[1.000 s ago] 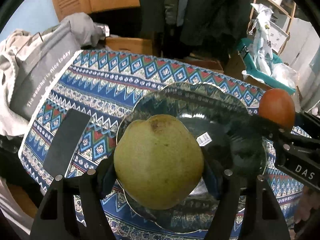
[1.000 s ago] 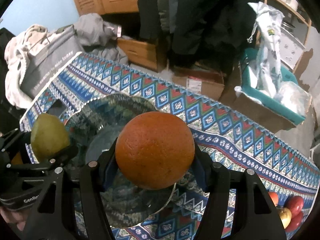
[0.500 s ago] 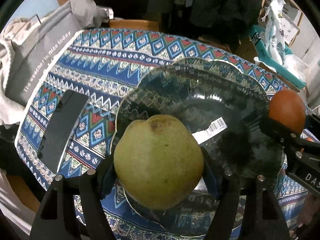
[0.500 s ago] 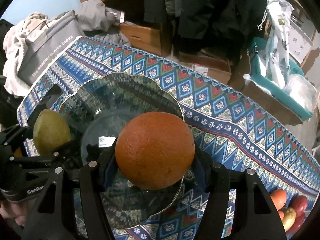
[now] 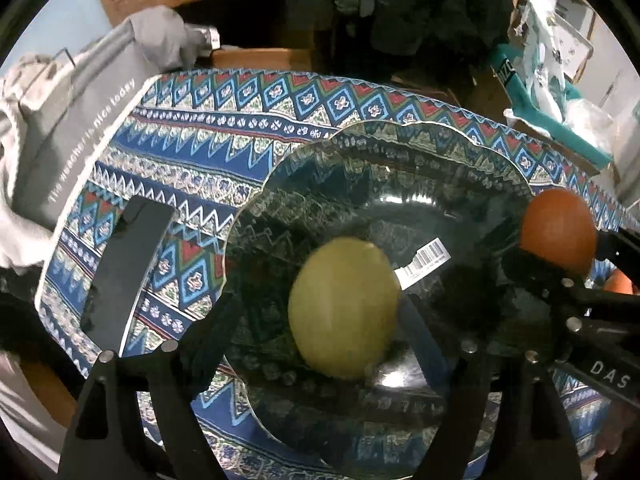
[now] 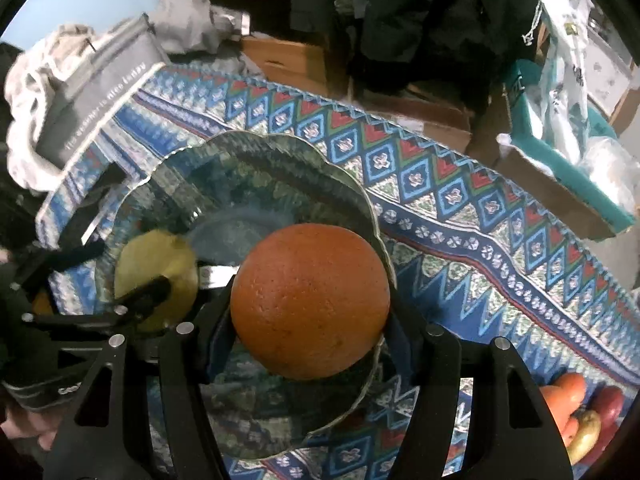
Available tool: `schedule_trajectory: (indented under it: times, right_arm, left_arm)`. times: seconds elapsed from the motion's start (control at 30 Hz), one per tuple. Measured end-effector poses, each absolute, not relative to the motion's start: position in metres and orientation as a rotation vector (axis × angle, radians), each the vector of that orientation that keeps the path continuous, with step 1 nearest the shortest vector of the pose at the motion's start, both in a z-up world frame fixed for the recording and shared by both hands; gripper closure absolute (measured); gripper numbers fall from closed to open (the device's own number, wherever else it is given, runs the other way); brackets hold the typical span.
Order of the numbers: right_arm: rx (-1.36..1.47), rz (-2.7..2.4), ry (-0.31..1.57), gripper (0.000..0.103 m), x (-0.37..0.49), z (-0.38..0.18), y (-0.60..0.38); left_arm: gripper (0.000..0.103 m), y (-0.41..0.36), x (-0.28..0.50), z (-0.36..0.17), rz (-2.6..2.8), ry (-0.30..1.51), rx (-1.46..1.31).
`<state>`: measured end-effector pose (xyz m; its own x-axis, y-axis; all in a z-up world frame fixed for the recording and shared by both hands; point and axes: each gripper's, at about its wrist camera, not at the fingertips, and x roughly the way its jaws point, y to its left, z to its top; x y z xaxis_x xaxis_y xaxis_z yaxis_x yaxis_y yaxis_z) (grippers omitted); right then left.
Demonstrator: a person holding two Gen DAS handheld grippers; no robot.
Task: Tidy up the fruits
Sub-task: 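Lower the pomelo onto the plate and open the left tool while the right tool releases the orange there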
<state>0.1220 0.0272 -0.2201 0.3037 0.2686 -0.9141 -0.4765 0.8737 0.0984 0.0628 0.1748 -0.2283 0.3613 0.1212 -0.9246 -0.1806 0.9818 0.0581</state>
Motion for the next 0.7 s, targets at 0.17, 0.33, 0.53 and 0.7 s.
schedule_trajectory:
  times: [0.17, 0.33, 0.53, 0.7]
  right_arm:
    - [-0.174, 0.505, 1.141, 0.036, 0.12, -0.216, 0.022]
    - [-0.138, 0.505, 1.094, 0.036, 0.122, -0.194, 0.018]
    - [-0.129, 0.488, 1.063, 0.034, 0.12, -0.177, 0.014]
    - [-0.142, 0.446, 1.024, 0.034, 0.115, -0.162, 0.002]
  left_arm:
    - [0.019, 0.178, 0.063, -0.226, 0.184, 1.201, -0.074]
    - [0.019, 0.176, 0.061, -0.22, 0.177, 1.19, -0.085]
    - [0.019, 0.169, 0.057, -0.211, 0.161, 1.18, -0.077]
    - [0.019, 0.16, 0.055, -0.194, 0.146, 1.138, -0.059]
